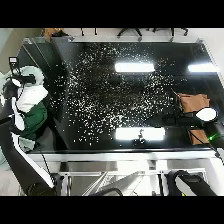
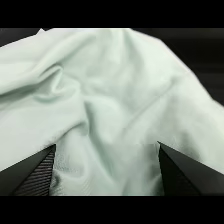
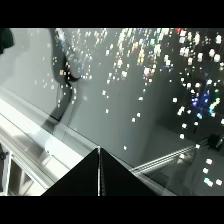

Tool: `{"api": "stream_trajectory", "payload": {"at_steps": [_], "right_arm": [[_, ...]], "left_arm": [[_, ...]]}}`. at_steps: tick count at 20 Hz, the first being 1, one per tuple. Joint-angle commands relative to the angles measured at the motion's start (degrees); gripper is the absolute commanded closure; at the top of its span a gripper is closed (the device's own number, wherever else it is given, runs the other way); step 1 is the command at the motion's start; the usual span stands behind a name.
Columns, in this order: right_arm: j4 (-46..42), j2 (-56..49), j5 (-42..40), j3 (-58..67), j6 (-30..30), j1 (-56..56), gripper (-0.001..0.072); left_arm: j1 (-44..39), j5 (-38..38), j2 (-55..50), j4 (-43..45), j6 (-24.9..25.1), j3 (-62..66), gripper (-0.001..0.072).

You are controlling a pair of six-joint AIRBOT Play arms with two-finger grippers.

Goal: Fold the shirts.

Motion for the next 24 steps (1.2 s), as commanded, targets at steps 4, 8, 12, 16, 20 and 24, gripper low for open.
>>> {"api": "stream_trajectory", "payload": {"at_steps": [4, 8, 12, 16, 20, 24], "right_arm": [[0.02, 0.04, 0.00, -0.02, 0.00, 0.04, 0.0692], [0.00, 0.04, -0.02, -0.02, 0.00, 0.04, 0.0692], [0.02, 0.04, -0.02, -0.02, 0.00, 0.04, 0.0692], [0.02, 0.04, -0.02, -0.02, 0.00, 0.04, 0.0692], [0.02, 0.04, -0.02, -0.02, 0.00, 0.04, 0.0692], [0.02, 0.04, -0.02, -0.02, 0.00, 0.04, 0.0692]], "left_arm": [[-0.48, -1.33, -1.14, 9.53, -0.15, -1.99, 0.0694], [-2.58, -4.66, 3.54, 9.53, -2.78, 2.95, 0.0696], [-6.49, -1.86, 18.10, 9.38, -7.19, -0.35, 0.0696], [-13.49, -9.38, 34.10, 7.37, -10.47, -1.03, 0.0695], [-21.90, -31.47, 45.94, -5.60, -10.51, -1.09, 0.0695], [-31.67, -48.15, 50.80, -11.45, -15.72, -9.73, 0.0695]]}}
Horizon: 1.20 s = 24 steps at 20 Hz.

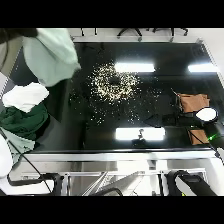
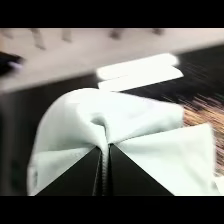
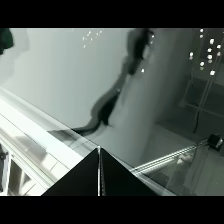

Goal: Fold the shirts.

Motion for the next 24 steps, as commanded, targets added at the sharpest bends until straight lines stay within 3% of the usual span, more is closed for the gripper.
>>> {"api": "stream_trajectory", "payload": {"at_steps": [1, 3, 6, 7, 8, 10, 13, 15, 16, 18, 20, 24], "right_arm": [[0.02, 0.04, 0.04, -0.02, 0.00, 0.04, 0.0692], [0.00, 0.04, 0.02, -0.02, 0.00, 0.04, 0.0692], [0.02, 0.04, 0.04, -0.02, 0.00, 0.04, 0.0692], [0.00, 0.04, 0.02, -0.02, 0.00, 0.04, 0.0692], [0.00, 0.04, 0.04, -0.02, 0.00, 0.04, 0.0692], [0.02, 0.04, 0.02, -0.02, 0.00, 0.04, 0.0692], [0.02, 0.04, 0.02, -0.02, 0.00, 0.04, 0.0692], [0.02, 0.04, 0.04, -0.02, 0.00, 0.04, 0.0692], [0.00, 0.04, 0.04, -0.02, 0.00, 0.04, 0.0692], [0.02, 0.04, 0.02, -0.02, 0.00, 0.04, 0.0692], [0.02, 0.04, -0.02, -0.02, 0.00, 0.04, 0.0692], [0.22, 0.04, -1.49, -0.02, 0.00, 0.04, 0.0692]], "left_arm": [[-9.49, -16.26, 4.42, -5.60, -4.87, -8.37, 0.0694], [-15.17, -16.28, 4.31, -5.53, -5.33, -16.50, 0.0694], [-20.76, -8.02, 4.17, -5.18, -5.88, -27.21, 0.0690], [-20.92, -6.05, 4.20, -5.16, -6.64, -28.68, 0.0484], [-20.39, -5.92, 4.20, -5.01, -8.72, -28.76, 0.0024], [-16.44, -10.75, 4.20, -5.03, -12.87, -25.27, 0.0015], [-7.17, -25.92, 4.72, -5.25, -17.55, -20.37, 0.0015], [-3.43, -33.33, 8.00, -5.33, -17.86, -25.92, 0.0015], [-2.47, -33.48, 10.84, -5.42, -17.79, -31.52, 0.0015], [-2.36, -27.74, 18.56, -5.81, -17.51, -47.32, 0.0015], [-4.22, -17.33, 25.09, -7.54, -17.46, -63.54, 0.0015], [-8.22, 5.01, 28.87, -26.49, -9.31, -86.68, 0.0016]]}}
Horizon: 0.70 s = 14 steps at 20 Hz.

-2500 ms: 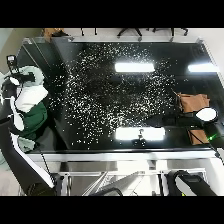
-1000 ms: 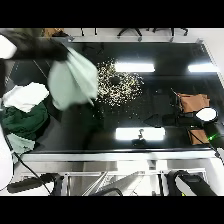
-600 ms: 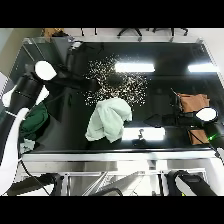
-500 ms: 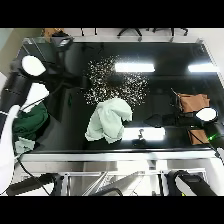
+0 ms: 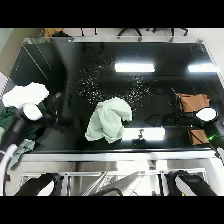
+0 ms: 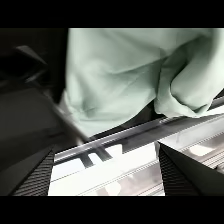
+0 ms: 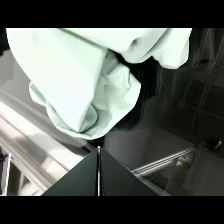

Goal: Fold the shirts.

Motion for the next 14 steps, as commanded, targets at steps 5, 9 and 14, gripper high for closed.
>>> {"api": "stream_trajectory", "payload": {"at_steps": [5, 9, 14], "right_arm": [[0.42, -0.09, -0.72, -0.02, 0.02, 0.04, 0.0691], [0.39, -1.64, -1.40, -0.02, 0.28, -0.11, 0.0536], [0.39, -7.78, -7.37, 0.00, 5.09, -0.13, 0.0228]], "left_arm": [[-6.58, 21.51, -3.93, -22.95, 14.23, -20.65, 0.0019], [-6.67, 24.24, -12.44, -21.62, 16.70, -12.76, 0.0632], [1.03, 10.16, -14.56, -14.47, 17.44, -2.49, 0.0695]]}}
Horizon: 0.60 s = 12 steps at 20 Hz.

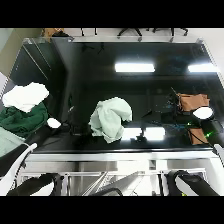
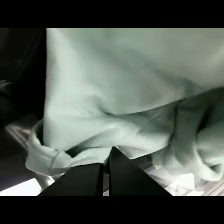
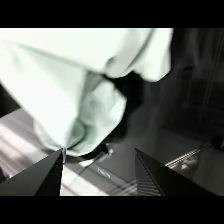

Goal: Fold the shirts.

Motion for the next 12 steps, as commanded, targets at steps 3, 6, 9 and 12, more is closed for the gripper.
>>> {"api": "stream_trajectory", "payload": {"at_steps": [3, 6, 9, 12], "right_arm": [[0.59, -9.97, -5.64, 0.00, -0.28, 2.25, 0.0227], [8.15, -16.59, -13.16, 0.00, -6.93, 7.74, 0.0227], [16.70, -22.53, -18.91, 0.22, -13.64, 13.55, 0.0227], [22.45, -25.88, -21.73, 1.18, -18.03, 16.17, 0.0227]], "left_arm": [[8.55, -10.86, 4.13, 5.40, 0.98, 4.83, 0.0695], [13.35, -10.91, 8.83, 5.42, 2.03, 2.40, 0.0695], [15.98, -11.65, 9.60, 5.05, 3.61, 0.31, 0.0695], [16.94, -11.08, 9.62, 5.09, 5.33, -1.22, 0.0694]]}}
